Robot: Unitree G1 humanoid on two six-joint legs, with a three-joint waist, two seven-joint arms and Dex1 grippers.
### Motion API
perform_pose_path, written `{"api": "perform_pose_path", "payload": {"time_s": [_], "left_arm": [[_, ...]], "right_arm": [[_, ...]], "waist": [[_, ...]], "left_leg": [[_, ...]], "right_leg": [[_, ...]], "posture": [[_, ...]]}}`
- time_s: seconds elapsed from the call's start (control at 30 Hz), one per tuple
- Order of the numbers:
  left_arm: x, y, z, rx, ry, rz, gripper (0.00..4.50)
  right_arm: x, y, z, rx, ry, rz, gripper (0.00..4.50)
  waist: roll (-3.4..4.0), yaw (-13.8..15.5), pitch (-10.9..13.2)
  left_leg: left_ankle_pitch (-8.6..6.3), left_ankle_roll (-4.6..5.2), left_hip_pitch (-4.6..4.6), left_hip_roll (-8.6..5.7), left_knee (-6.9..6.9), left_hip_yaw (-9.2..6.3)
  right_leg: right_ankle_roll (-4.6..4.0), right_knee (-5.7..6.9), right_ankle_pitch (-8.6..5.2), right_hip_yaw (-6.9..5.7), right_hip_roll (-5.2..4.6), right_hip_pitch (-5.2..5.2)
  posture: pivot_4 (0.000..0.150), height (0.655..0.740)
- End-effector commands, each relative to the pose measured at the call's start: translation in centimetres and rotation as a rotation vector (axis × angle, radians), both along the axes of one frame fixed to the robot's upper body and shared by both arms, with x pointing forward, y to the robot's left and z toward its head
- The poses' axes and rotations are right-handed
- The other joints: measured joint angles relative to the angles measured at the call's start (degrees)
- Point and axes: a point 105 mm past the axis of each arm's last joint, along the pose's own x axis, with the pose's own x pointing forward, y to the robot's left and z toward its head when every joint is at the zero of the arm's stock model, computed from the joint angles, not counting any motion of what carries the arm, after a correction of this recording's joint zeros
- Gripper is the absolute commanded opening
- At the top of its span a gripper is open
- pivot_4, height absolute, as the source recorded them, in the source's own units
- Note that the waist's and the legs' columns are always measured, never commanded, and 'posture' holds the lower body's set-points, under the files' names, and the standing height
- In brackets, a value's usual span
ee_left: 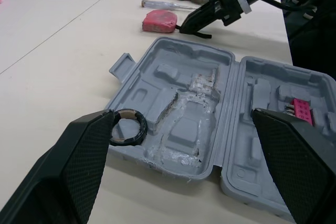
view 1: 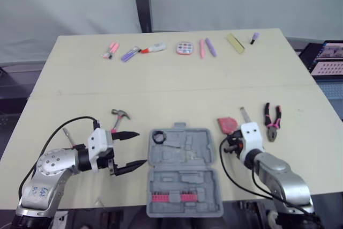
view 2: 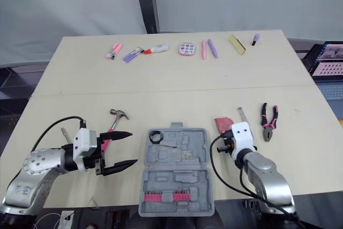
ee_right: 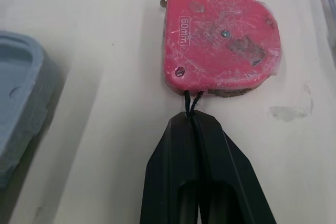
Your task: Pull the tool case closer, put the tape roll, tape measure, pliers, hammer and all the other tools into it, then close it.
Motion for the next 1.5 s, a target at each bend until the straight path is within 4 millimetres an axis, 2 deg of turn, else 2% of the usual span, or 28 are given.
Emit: {"api": "perform_pose_path", "payload": {"time_s": [0.03,0.2,0.7,1.17,1.5], "left_arm": [[-0.3,-0.1,0.6,0.003,-0.023,-0.021,4.50],[-0.8,-0.2,0.3,0.004,-0.003,-0.041,4.50],[-0.9,-0.2,0.0,0.012,0.014,-0.071,4.50],[-1.1,-0.3,-0.3,0.014,0.021,-0.079,4.50],[-1.1,-0.3,-0.4,0.012,0.022,-0.077,4.50]], "right_arm": [[-2.1,0.6,-0.2,0.008,0.041,0.052,0.03],[-4.5,1.2,-0.6,0.021,0.097,0.083,0.03],[-8.5,1.9,-1.4,0.045,0.205,0.100,0.03],[-10.4,2.3,-2.1,0.060,0.271,0.127,0.03],[-10.8,2.3,-2.1,0.071,0.285,0.134,0.03]], "waist": [[-0.01,0.09,-0.01],[-0.02,0.02,-0.02],[-0.03,0.08,-0.03],[-0.04,0.16,-0.03],[-0.05,0.19,-0.04]], "left_leg": [[0.00,0.00,0.00,0.00,-0.01,-0.04],[0.01,-0.02,0.02,0.01,-0.03,-0.04],[0.01,-0.02,0.06,0.00,-0.11,-0.05],[0.01,-0.02,0.08,0.00,-0.11,-0.05],[0.01,-0.02,0.09,0.00,-0.11,-0.05]], "right_leg": [[0.00,-0.02,0.00,0.00,0.00,0.01],[0.00,-0.32,0.00,0.00,0.02,0.12],[0.00,-0.42,0.00,0.02,0.01,0.13],[0.00,-0.44,0.00,0.02,0.01,0.15],[0.00,-0.45,0.00,0.03,0.01,0.16]], "posture": [[0.150,0.7400],[0.150,0.7400],[0.150,0.7400],[0.150,0.7400],[0.150,0.7400]]}}
